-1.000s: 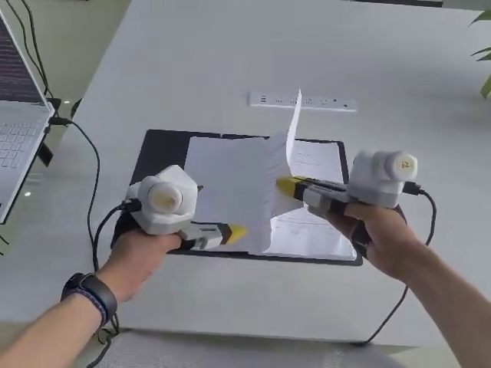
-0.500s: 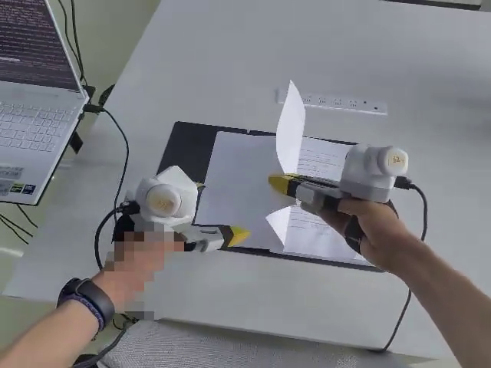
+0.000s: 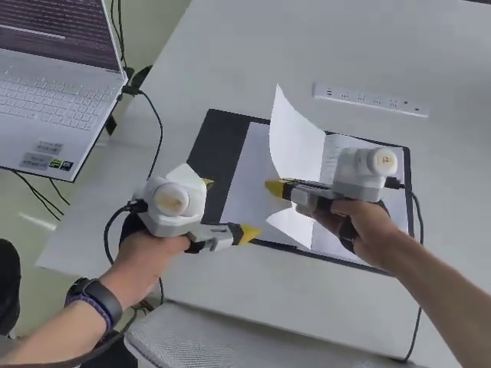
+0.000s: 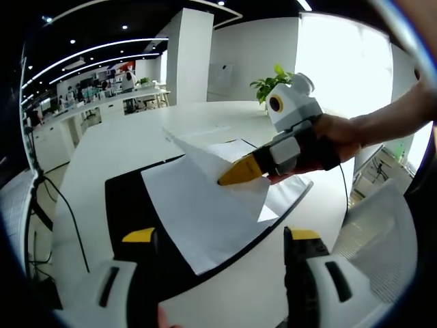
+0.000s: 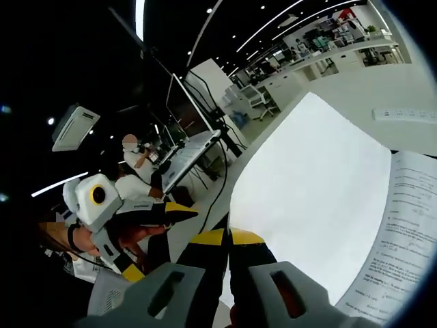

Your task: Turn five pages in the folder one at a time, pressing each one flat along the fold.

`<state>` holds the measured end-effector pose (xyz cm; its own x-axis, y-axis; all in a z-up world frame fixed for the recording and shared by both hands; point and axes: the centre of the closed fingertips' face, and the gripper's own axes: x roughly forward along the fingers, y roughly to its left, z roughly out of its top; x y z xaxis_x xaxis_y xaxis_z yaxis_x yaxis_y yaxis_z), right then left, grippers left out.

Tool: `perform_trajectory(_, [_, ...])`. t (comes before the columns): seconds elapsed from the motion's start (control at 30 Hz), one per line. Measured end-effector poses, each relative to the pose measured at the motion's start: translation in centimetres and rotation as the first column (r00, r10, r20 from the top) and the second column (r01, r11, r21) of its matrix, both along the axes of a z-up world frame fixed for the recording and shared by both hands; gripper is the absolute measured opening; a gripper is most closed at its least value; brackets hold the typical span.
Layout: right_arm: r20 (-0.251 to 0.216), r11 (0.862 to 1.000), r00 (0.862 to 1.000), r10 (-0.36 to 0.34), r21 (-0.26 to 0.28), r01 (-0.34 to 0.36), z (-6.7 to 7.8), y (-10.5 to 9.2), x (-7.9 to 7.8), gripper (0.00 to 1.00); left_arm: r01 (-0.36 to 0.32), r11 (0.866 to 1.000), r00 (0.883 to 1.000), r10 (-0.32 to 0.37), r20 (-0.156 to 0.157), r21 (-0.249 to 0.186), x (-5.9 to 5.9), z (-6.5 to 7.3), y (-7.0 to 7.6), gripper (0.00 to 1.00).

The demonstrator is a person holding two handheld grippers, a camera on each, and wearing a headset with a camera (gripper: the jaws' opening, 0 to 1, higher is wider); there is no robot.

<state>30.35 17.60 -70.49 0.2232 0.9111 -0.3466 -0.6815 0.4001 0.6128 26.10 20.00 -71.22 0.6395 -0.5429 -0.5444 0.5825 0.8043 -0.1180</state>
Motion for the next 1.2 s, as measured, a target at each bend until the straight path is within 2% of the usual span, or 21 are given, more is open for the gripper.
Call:
perform_trajectory(0.23, [-0.059,1.0,0.998,0.012,-0.02,-0.014,-2.4,1.3,0.1,0.0,-0.011,1.0,1.0,0.011,-0.015,-0.006,-0.7,-0.5,0.4,0.74])
perform_trajectory(0.5, [-0.138,0.999,0.99,0.014,-0.045,-0.02,-5.2,3.0,0.3,0.0,-0.026,0.999,0.999,0.026,-0.025,-0.021,-0.4,-1.1,0.8,0.74])
perform_trajectory(0.67, [-0.176,0.998,0.984,0.011,-0.062,-0.023,-6.6,3.4,0.3,0.0,-0.03,0.999,0.999,0.03,-0.031,-0.016,-0.4,-1.4,1.0,0.74])
perform_trajectory(0.87, [-0.232,0.997,0.972,-0.019,-0.076,0.002,-8.4,3.1,0.2,0.0,-0.044,0.999,0.998,0.043,-0.048,-0.022,-0.7,-1.7,1.3,0.74])
perform_trajectory(1.07, [-0.259,0.995,0.965,-0.04,-0.094,0.016,-9.9,2.9,0.5,0.0,-0.044,0.999,0.997,0.042,-0.057,-0.018,-0.9,-2.0,1.3,0.74])
perform_trajectory(1.2, [-0.307,0.993,0.946,-0.098,-0.091,0.073,-10.8,2.8,0.9,0.0,-0.04,0.999,0.997,0.039,-0.071,-0.013,-0.9,-2.6,1.0,0.74])
